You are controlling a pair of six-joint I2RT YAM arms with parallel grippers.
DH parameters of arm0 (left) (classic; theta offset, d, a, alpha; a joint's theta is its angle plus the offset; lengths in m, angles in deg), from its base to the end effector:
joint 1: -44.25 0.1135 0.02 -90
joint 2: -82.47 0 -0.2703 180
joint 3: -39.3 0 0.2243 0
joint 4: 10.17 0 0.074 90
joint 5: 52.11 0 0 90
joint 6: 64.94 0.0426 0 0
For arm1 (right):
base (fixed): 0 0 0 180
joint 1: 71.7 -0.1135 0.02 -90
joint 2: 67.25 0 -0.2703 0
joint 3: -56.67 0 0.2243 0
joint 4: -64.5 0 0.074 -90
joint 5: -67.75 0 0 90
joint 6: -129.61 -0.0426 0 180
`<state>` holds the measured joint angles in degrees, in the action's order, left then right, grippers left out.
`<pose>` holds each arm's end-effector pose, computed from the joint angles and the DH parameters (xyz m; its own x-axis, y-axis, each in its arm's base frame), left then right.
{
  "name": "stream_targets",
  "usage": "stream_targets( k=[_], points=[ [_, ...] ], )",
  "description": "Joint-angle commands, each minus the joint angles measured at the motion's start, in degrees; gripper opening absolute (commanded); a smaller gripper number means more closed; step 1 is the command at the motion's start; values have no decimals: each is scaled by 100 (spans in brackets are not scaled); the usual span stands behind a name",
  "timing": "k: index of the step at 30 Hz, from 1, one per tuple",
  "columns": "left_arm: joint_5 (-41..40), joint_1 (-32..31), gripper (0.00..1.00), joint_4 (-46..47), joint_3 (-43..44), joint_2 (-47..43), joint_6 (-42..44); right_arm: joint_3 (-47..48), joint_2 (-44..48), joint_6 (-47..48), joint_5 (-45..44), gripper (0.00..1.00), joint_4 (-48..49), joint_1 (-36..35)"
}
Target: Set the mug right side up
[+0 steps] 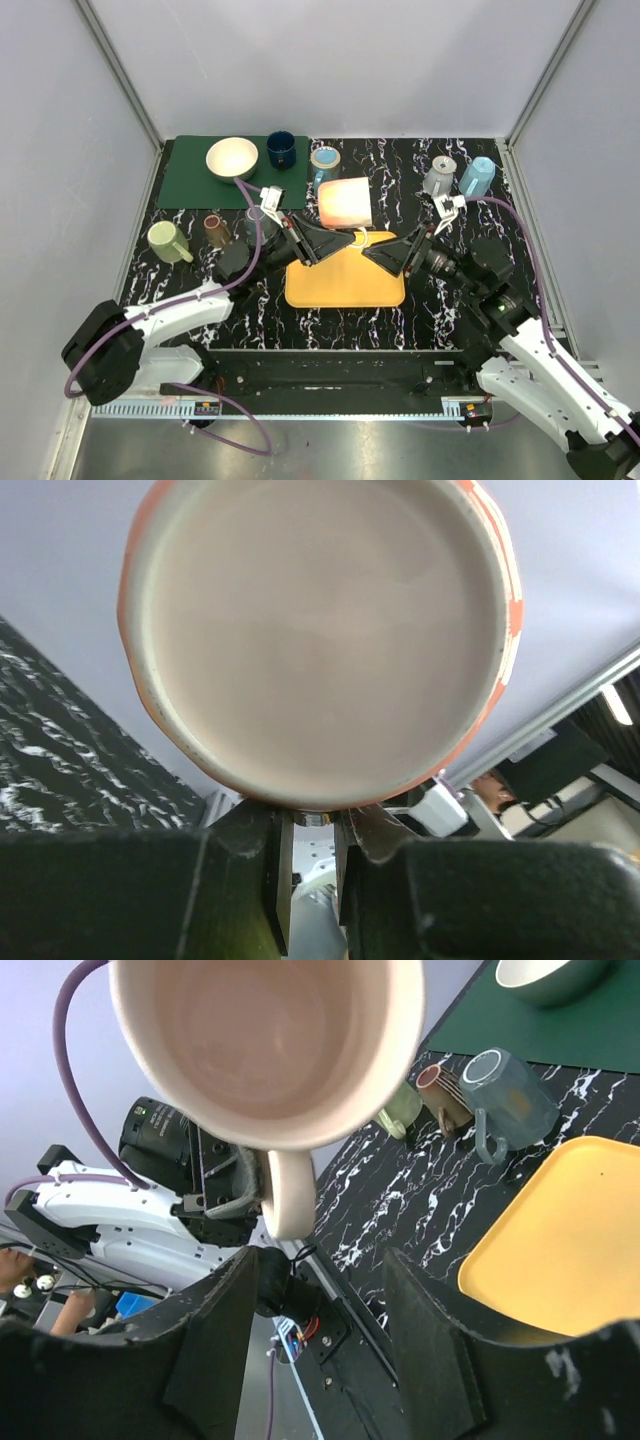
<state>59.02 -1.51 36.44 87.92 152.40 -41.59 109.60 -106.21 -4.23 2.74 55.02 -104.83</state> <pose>0.1558 -0.1820 0.3345 -0.7041 -0.5044 -0.4998 0.6287 -0.1157 -0.7690 0.1072 0.0915 0.3464 -0.5401 0.3972 -0.7420 -0.6571 0.3518 0.6667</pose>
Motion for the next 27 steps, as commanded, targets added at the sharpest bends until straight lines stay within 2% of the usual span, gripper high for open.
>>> stream_targets(
  k=[1,2,4,5,6,8,9,13,14,17,20,24,27],
  points=[
    [-451,111,0,-223,134,-751,904,634,415,540,-440,61,-933,-54],
    [-530,137,0,-1324,231,-866,1169,723,650,647,-599,62,-1165,-54],
    [-820,190,0,-2289,626,-1025,1952,1012,871,910,-1229,64,-1970,-54],
    [-942,207,0,-3267,784,-1043,2207,1101,1038,973,-1477,64,-2236,-45],
    [-1300,208,0,-3860,1229,-1034,2714,1189,1109,1069,-1689,64,-2726,-45],
    [-1583,208,0,-5089,1575,-929,3121,1418,1189,1175,-2374,64,-3204,-54],
    [-1942,208,0,-5392,1803,-920,3428,1471,1198,1184,-2637,64,-3415,-54],
    [-3015,155,0,-7061,2138,-1165,3949,1585,1154,1246,-3298,61,-4154,-45],
    [-3583,137,0,-7996,2217,-1218,3923,1568,1154,1263,-3343,61,-4199,-54],
    [-4350,137,0,-9144,2070,-1683,3994,1428,1198,1351,-3396,61,-4182,-54],
    [-4984,155,0,-10067,1727,-2228,3617,1243,1146,1386,-3370,61,-3989,-54],
    [-5057,278,0,-10607,1199,-2642,2949,1006,935,1360,-3081,61,-3568,-54],
    [-4891,409,0,-10712,944,-2591,2772,909,741,1334,-2896,61,-3347,-54]
  ],
)
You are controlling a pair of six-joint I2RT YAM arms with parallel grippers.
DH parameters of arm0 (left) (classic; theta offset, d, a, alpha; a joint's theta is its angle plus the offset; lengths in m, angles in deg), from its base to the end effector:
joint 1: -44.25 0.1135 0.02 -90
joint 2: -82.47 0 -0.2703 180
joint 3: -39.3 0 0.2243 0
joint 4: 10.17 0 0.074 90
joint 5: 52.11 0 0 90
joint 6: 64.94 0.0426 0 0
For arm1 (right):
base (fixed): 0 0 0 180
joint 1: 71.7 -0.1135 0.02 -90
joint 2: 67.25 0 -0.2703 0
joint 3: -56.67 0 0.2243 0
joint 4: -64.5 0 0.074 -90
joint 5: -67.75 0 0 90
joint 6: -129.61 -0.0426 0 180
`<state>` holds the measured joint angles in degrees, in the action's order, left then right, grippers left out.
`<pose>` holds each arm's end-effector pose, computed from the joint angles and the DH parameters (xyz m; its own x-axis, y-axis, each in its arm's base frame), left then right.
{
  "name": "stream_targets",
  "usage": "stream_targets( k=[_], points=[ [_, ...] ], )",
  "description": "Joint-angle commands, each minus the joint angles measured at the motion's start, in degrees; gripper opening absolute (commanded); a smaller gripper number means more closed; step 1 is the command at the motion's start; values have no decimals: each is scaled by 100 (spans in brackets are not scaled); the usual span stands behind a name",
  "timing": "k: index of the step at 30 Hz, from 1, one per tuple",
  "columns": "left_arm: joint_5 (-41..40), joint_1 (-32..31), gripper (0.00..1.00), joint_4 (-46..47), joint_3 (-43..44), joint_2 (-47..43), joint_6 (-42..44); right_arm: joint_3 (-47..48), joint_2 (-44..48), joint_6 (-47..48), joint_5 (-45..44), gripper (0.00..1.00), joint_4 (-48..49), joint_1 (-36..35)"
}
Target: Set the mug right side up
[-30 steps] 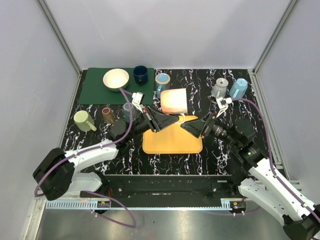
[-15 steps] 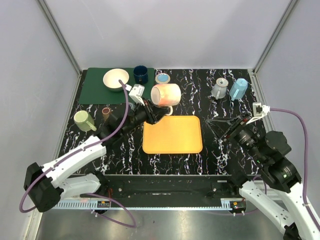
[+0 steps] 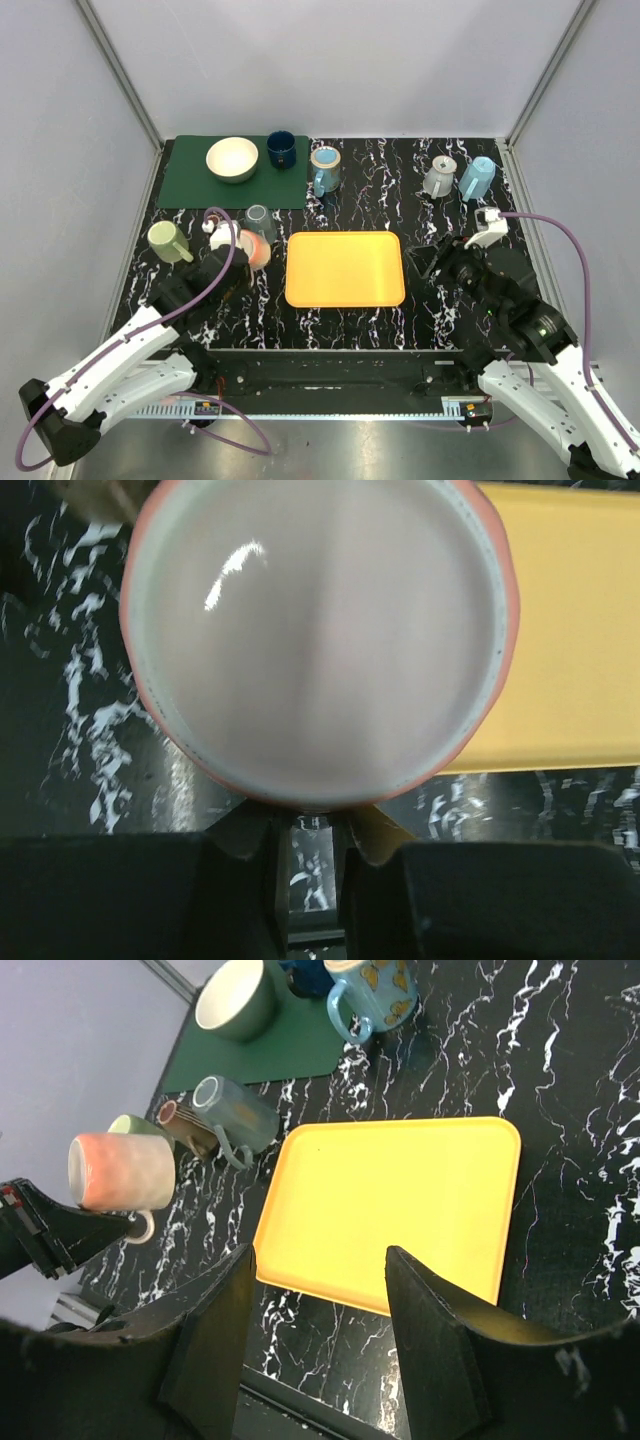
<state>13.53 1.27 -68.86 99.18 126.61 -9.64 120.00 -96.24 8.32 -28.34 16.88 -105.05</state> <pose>0.1030 -0.0720 0.2857 -0.6376 -0.1147 -0.7618 0.0452 0.9816 -0.1856 0.0710 0.0413 0.3443 -0.4031 0.3530 -0.8444 -0.2938 0.8239 0.4847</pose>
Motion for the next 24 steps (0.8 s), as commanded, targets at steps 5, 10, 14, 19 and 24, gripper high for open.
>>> stream_targets(
  k=[5,10,14,19,24],
  points=[
    [0,220,0,-420,-296,928,-696,-184,-607,114,371,61,590,-23],
    [299,343,0,123,-445,1491,-811,-395,-590,53,512,61,863,-23],
    [765,659,0,731,-595,1948,-819,-475,-634,9,591,61,951,-23],
    [1011,835,0,1267,-569,2581,-828,-501,-669,0,793,61,995,-23],
    [1407,932,13,1444,-630,2907,-889,-501,-634,70,758,61,899,-32]
  ],
)
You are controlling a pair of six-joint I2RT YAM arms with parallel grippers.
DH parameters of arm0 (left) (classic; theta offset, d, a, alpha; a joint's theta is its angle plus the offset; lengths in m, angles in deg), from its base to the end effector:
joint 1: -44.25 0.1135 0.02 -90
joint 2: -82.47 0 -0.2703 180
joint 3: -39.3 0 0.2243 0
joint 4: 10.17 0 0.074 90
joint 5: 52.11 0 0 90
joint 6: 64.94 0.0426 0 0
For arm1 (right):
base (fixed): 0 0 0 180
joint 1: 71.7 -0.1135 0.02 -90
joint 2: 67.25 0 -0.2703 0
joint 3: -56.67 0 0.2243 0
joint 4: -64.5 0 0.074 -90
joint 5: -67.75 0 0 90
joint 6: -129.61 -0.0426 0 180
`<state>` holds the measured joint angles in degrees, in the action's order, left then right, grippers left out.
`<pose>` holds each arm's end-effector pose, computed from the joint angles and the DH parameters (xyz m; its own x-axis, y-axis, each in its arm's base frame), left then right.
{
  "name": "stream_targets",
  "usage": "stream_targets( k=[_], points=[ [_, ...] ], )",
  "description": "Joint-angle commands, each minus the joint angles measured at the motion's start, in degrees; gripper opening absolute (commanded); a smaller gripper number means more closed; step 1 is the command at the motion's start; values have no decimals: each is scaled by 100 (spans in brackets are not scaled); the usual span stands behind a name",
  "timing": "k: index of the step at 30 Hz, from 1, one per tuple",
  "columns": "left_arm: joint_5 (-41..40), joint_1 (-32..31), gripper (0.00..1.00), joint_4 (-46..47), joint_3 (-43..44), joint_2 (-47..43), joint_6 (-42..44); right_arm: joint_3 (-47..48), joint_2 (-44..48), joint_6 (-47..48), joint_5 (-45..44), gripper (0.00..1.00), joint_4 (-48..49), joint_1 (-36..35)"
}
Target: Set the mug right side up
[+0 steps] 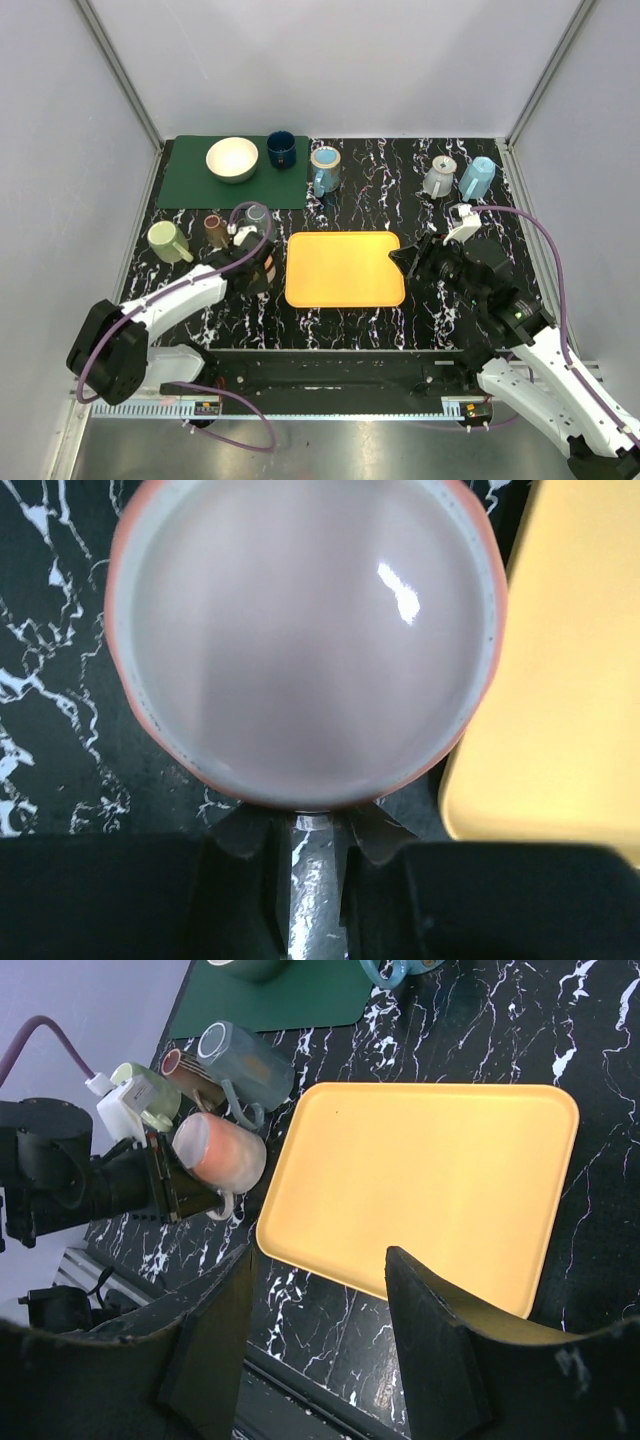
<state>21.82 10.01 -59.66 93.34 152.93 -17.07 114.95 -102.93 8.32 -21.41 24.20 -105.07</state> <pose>0.1651 -0.0981 0.1999 -0.8597 -0.1946 -0.4722 -0.1745 0.9809 -0.0864 0.0987 0.0658 0.3219 -0.5087 0.2868 -0.8118 -0.3481 0.7939 0.4986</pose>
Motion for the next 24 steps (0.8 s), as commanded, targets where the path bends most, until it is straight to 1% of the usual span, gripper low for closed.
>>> stream_targets(
  k=[1,2,3,5,6,7,8,9,10,11,12,13,15,16,17,20,24],
  points=[
    [623,58,24,463,-47,250,-155,4,52,105,65,61,157,-30],
    [719,40,37,401,-47,188,-173,13,61,123,48,61,131,-30],
    [729,14,53,314,-47,-4,-251,39,61,140,30,61,70,-30],
    [659,-196,64,-125,32,-312,-331,74,44,184,-14,61,17,-21],
    [641,-302,69,-292,67,-696,-435,118,26,211,-31,61,-53,-21],
    [641,-407,99,-659,120,-926,-489,136,-9,246,-40,61,-97,-21],
    [571,-660,99,-854,216,-1155,-681,162,-18,263,-40,61,-115,-21],
    [544,-794,99,-1048,261,-1609,-770,197,-44,272,-32,61,-124,-21],
    [518,-908,99,-1354,322,-1831,-857,223,-79,290,-40,61,-115,-30],
    [352,-1153,99,-1514,436,-2060,-954,224,-105,290,-49,61,-107,-21],
    [194,-1251,99,-1646,498,-2454,-1207,232,-132,290,-58,61,-37,-30],
    [53,-1330,99,-1830,559,-2640,-1323,232,-202,290,-58,62,16,-21],
    [-359,-1471,99,-1858,700,-3009,-1438,267,-316,307,-14,62,130,-30],
    [-553,-1506,99,-1867,753,-3046,-1430,294,-456,316,-5,62,148,-30],
    [-1033,-1515,99,-1910,866,-3047,-1517,320,-527,316,-5,62,183,-21],
    [-1694,-1524,99,-2060,1166,-2784,-1657,469,-773,325,21,61,201,-30],
    [-2040,-1524,99,-2253,1622,-2065,-1694,741,-984,342,-5,61,70,-30]
  ],
)
